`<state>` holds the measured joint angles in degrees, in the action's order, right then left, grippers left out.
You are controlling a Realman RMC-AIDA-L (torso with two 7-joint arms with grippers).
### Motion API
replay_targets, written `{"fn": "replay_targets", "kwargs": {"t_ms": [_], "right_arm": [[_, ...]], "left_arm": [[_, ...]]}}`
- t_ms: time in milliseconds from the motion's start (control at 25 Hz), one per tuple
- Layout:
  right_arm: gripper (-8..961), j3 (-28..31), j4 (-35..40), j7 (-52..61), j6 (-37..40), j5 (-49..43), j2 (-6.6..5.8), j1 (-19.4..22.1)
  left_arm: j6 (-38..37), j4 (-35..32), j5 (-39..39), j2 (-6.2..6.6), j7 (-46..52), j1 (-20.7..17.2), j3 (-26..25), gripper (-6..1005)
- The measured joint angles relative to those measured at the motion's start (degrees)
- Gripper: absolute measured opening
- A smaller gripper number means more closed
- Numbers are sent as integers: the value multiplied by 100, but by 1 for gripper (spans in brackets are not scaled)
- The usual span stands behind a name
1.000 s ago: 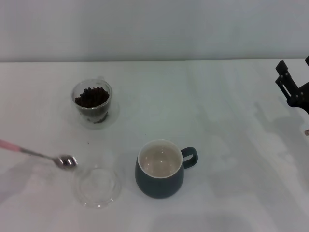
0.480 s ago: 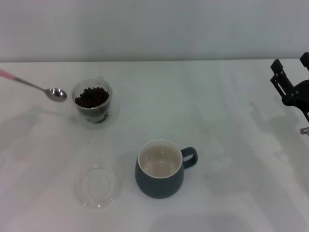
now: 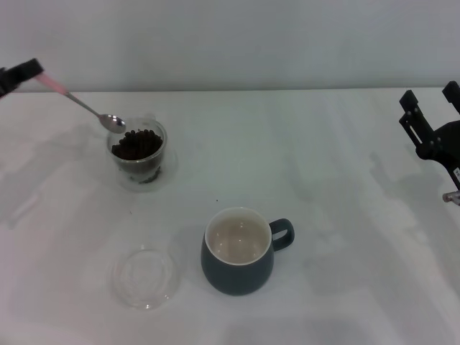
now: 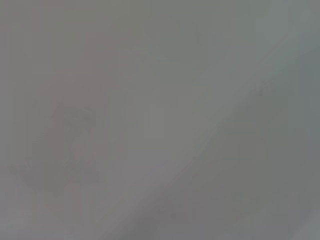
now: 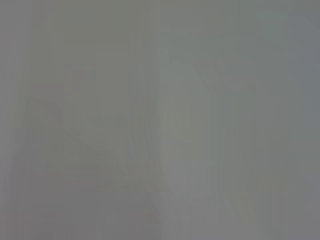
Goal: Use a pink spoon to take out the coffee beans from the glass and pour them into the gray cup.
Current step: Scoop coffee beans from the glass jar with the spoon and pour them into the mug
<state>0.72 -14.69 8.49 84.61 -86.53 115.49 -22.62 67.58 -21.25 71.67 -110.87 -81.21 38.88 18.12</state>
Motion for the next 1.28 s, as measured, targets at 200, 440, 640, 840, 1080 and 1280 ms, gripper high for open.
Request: {"fn": "replay_targets", "kwargs": {"t_ms": [200,440,640,840,1080,1280], "right_arm": [[755,11,28,8,-58,34,0,22],[755,25,87,111,-73,56,-4,16],[755,26,115,193,-73,58,-7,19],[754,25,105,202,-75,58,-9,29],[754,24,17,206,-76,57,-9,56],[755,24,-89,215,-72,57,-9,99]], "left_arm": [[-404,10,10,-129,-19,216,205,131],[-756,9,6,-245,-44,374,615,131],[-850,9,-6,-291,-87,399,986,130],[-945,-27,-5,-347,-96,344,1136,130],[-880,2,29,-381,18,252,1142,131],[-644,7,40,-413,311,108,1138,131]]}}
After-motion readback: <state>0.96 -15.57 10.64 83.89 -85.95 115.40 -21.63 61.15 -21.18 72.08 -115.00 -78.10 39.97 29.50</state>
